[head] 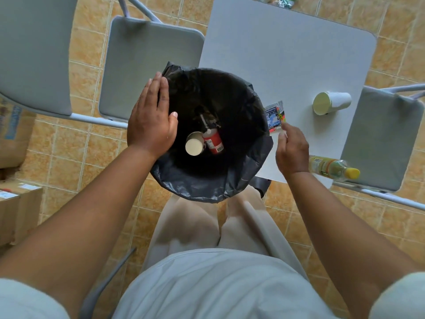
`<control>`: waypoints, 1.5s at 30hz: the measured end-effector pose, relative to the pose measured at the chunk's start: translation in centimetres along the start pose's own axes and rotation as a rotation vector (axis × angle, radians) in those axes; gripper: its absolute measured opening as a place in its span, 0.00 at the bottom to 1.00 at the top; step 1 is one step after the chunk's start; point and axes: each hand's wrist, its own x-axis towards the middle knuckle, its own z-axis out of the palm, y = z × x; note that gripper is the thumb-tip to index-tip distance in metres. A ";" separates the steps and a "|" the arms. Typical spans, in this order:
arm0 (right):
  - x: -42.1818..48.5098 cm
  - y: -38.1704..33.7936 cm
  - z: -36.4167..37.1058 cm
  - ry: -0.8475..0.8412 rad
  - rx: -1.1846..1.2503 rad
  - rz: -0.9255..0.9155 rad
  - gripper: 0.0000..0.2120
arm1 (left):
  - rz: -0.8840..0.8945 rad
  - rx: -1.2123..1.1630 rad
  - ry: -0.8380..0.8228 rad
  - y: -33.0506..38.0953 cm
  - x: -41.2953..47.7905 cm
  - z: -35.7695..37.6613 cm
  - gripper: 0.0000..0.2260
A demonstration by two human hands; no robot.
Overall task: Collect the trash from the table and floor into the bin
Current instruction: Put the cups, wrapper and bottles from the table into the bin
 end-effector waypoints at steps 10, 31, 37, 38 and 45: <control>1.0 2.9 2.4 -0.306 -0.271 -0.194 0.17 | -0.008 0.014 0.005 0.3 0.1 -0.2 0.31; 0.5 -10.4 -8.9 0.346 0.235 -0.599 0.16 | -0.003 0.006 -0.001 0.0 0.0 -0.1 0.31; -0.4 -14.8 -4.2 0.054 0.296 -0.489 0.20 | -0.001 -0.004 0.009 0.0 0.1 0.0 0.31; -0.4 -14.9 -2.9 -0.026 0.241 -0.450 0.18 | 0.000 -0.002 0.008 -0.1 0.1 0.0 0.31; 0.2 -13.7 4.8 -0.385 -0.377 -0.411 0.17 | 0.008 -0.003 0.011 -0.2 0.0 0.2 0.31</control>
